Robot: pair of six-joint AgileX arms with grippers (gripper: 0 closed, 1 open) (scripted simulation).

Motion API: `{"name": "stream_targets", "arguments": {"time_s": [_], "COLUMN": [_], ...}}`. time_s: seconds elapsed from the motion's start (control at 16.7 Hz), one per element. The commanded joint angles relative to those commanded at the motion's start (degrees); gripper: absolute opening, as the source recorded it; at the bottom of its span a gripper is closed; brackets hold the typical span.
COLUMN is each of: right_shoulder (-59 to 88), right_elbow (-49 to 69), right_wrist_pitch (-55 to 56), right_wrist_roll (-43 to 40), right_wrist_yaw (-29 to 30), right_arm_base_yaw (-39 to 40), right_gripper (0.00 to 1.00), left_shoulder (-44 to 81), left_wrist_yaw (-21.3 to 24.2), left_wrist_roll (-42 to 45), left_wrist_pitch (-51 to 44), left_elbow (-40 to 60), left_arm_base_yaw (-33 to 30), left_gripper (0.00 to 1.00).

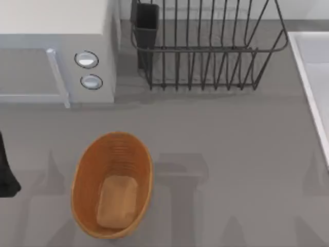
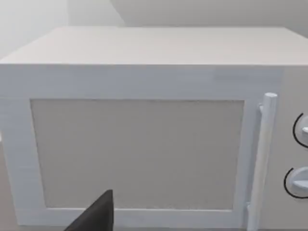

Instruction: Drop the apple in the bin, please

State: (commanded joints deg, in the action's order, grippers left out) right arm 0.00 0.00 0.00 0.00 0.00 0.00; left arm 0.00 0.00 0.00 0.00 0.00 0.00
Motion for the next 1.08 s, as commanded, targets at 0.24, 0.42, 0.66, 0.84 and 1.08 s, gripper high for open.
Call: {"name": "stream_targets", "arguments": {"time_s": [0.24, 0.42, 0.66, 0.84, 1.08], "right_shoulder": [0.00, 0.00, 0.00, 0.00, 0.00], "right_elbow": [0.00, 0.00, 0.00, 0.00, 0.00], "right_wrist_pitch": [0.00, 0.00, 0.00, 0.00, 0.00], "right_wrist_roll": [0.00, 0.00, 0.00, 0.00, 0.00], "right_wrist_yaw": [0.00, 0.00, 0.00, 0.00, 0.00], "right_arm_base_yaw": [0.00, 0.00, 0.00, 0.00, 0.00], "right_gripper": [1.00, 1.00, 1.00, 1.00, 1.00], "left_shoulder": [1.82, 9.11, 26.92, 44.28, 68.33], "left_wrist_yaw": [0.25, 1.17, 3.03, 4.64, 6.81], "left_wrist_roll": [1.12, 5.25, 13.81, 21.43, 31.70], "left_wrist_pitch": [-1.25, -5.87, -15.56, -24.30, -36.04], "left_elbow": [1.73, 8.00, 20.93, 32.20, 47.56], "left_arm_base_yaw": [0.50, 2.34, 6.31, 9.99, 14.96], "left_gripper": [1.00, 1.00, 1.00, 1.00, 1.00]}}
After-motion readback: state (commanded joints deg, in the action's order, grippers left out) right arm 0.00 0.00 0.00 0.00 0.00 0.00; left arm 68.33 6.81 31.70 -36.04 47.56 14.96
